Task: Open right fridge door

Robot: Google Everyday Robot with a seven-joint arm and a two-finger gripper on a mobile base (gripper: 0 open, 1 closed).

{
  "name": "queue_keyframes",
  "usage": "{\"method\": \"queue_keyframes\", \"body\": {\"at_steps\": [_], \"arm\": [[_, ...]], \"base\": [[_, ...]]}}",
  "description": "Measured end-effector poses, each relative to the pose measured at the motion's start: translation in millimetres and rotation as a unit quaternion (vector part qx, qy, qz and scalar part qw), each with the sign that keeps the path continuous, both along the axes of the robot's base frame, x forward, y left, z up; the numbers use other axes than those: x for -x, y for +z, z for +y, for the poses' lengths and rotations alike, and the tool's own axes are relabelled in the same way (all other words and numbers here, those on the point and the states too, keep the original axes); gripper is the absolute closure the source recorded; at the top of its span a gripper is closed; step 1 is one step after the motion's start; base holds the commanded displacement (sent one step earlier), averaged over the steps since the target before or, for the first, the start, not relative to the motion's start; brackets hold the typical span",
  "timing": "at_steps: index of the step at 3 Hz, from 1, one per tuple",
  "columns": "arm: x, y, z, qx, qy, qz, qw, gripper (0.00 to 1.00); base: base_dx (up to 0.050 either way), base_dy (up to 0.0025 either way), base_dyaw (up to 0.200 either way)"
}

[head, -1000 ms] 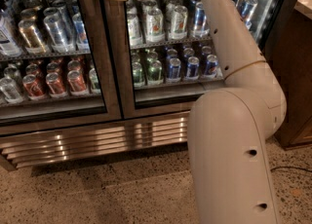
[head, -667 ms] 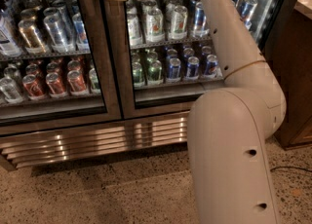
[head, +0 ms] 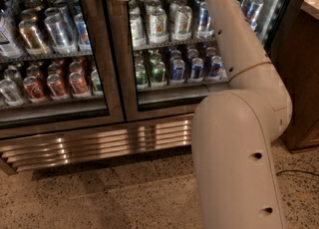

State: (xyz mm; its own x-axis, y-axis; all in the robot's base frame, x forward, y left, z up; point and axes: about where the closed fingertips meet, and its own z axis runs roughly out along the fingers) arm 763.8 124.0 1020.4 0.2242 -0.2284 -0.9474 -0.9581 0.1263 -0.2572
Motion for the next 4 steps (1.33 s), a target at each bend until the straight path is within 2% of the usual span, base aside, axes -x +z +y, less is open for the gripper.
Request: {"method": "queue_keyframes", "body": {"at_steps": [2, 3, 4], "arm": [[0.0, 0.0, 0.0, 0.000, 0.000, 0.000, 1.0000, 0.12], [0.0, 0.0, 0.1, 0.000, 0.000, 0.000, 1.0000, 0.00], [0.0, 0.0, 0.1, 0.000, 0.000, 0.000, 1.0000, 0.20]], "base": [[0.000, 0.00000, 0.000], [0.000, 0.00000, 0.000], [0.000, 0.00000, 0.000]]}}
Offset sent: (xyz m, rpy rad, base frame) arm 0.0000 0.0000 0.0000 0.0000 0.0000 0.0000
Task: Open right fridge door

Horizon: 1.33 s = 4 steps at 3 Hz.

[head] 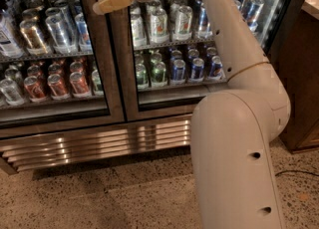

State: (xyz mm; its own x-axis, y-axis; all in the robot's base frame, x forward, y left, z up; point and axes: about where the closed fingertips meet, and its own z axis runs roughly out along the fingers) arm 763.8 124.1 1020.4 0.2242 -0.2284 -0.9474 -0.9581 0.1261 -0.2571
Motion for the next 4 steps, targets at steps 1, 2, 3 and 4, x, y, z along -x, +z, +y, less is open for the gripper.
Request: {"method": "queue_keyframes", "body": {"at_steps": [1, 2, 3, 4], "arm": [[0.0, 0.0, 0.0, 0.000, 0.000, 0.000, 1.0000, 0.41], [0.0, 0.0, 0.0, 0.000, 0.000, 0.000, 1.0000, 0.65], [1.9, -0.7, 3.8, 0.002, 0.001, 0.002, 1.0000, 0.88], [-2.0, 8.9, -5.6, 0.002, -0.012, -0.004, 0.9999, 1.00]], "base": [[0.000, 0.00000, 0.000], [0.000, 0.00000, 0.000], [0.000, 0.00000, 0.000], [0.000, 0.00000, 0.000]]}}
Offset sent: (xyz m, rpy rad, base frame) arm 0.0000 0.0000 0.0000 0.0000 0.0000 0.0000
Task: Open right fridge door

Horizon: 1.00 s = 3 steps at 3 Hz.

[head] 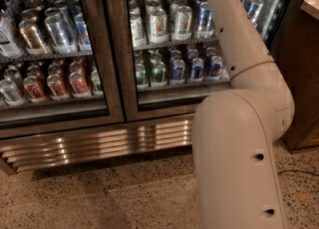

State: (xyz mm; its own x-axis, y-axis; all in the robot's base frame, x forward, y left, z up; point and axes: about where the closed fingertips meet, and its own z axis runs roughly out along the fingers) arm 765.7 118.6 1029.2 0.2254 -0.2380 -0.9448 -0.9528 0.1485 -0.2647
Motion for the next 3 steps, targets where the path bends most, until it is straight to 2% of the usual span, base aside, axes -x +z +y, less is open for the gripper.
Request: {"method": "queue_keyframes", "body": {"at_steps": [1, 2, 3], "arm": [[0.0, 0.0, 0.1, 0.000, 0.000, 0.000, 1.0000, 1.00], [0.0, 0.0, 0.1, 0.000, 0.000, 0.000, 1.0000, 1.00], [0.0, -0.1, 0.1, 0.000, 0.000, 0.000, 1.0000, 1.00]], "base": [[-0.034, 0.00251, -0.148], [0.000, 0.00000, 0.164], [0.000, 0.00000, 0.000]]}}
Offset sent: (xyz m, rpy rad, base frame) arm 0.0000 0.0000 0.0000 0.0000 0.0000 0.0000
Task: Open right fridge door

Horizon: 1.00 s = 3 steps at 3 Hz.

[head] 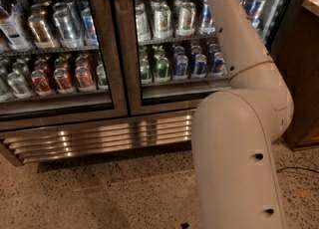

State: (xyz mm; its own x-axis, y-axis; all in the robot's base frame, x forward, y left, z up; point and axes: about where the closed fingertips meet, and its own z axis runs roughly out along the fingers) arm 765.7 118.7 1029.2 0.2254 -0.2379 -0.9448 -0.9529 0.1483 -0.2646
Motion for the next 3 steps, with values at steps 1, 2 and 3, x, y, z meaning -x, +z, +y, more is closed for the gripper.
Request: {"method": "queue_keyframes", "body": {"at_steps": [1, 2, 3], "arm": [[0.0, -0.1, 0.3, 0.000, 0.000, 0.000, 1.0000, 0.82], [0.0, -0.1, 0.4, 0.000, 0.000, 0.000, 1.0000, 0.57], [0.0, -0.1, 0.4, 0.000, 0.000, 0.000, 1.0000, 0.36]], "base": [[0.000, 0.00000, 0.000], [0.000, 0.00000, 0.000], [0.000, 0.00000, 0.000]]}}
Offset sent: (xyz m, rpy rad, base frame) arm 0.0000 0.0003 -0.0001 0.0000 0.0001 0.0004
